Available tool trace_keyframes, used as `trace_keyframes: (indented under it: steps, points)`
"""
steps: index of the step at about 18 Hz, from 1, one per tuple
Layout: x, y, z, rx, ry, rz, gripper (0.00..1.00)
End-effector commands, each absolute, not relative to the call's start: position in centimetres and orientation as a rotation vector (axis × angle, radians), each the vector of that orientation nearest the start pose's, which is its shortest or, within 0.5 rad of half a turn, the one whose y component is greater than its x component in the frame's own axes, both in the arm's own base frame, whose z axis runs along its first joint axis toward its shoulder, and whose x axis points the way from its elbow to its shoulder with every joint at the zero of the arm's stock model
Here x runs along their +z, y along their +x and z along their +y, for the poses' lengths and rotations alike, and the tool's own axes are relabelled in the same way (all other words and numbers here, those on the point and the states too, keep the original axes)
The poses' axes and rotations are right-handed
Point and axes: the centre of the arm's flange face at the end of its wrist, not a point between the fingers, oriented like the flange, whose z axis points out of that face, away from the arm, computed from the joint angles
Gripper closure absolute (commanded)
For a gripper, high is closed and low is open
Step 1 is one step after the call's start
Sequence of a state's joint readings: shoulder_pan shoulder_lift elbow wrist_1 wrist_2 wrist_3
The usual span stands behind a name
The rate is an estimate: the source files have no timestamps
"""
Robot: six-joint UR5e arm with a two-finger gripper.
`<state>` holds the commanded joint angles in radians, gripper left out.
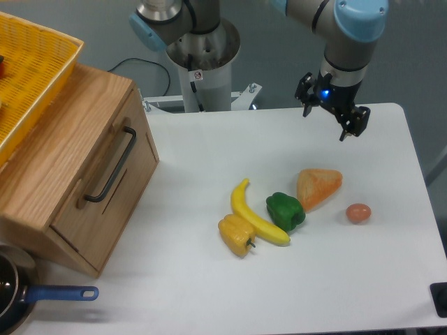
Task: Slide open the top drawer
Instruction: 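Move the gripper toward the wooden cabinet's drawer handle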
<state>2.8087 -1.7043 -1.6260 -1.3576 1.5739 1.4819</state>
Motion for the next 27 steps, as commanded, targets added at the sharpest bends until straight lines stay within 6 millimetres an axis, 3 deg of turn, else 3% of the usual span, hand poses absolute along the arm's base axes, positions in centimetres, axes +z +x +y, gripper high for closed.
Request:
trace_keyframes:
  steps: [5, 14, 22, 27]
  points:
    - [41.1, -46.8, 31.6, 0.038, -3.127, 0.381, 0.0]
    - [38.8, -45.2, 32.5, -0.042, -3.144, 0.386, 0.0]
    - [38.0, -44.7, 34.8, -0.059, -3.156, 0.236, 0.0]
    - [37.7, -44.4, 36.5, -0.099, -3.119, 0.035, 0.0]
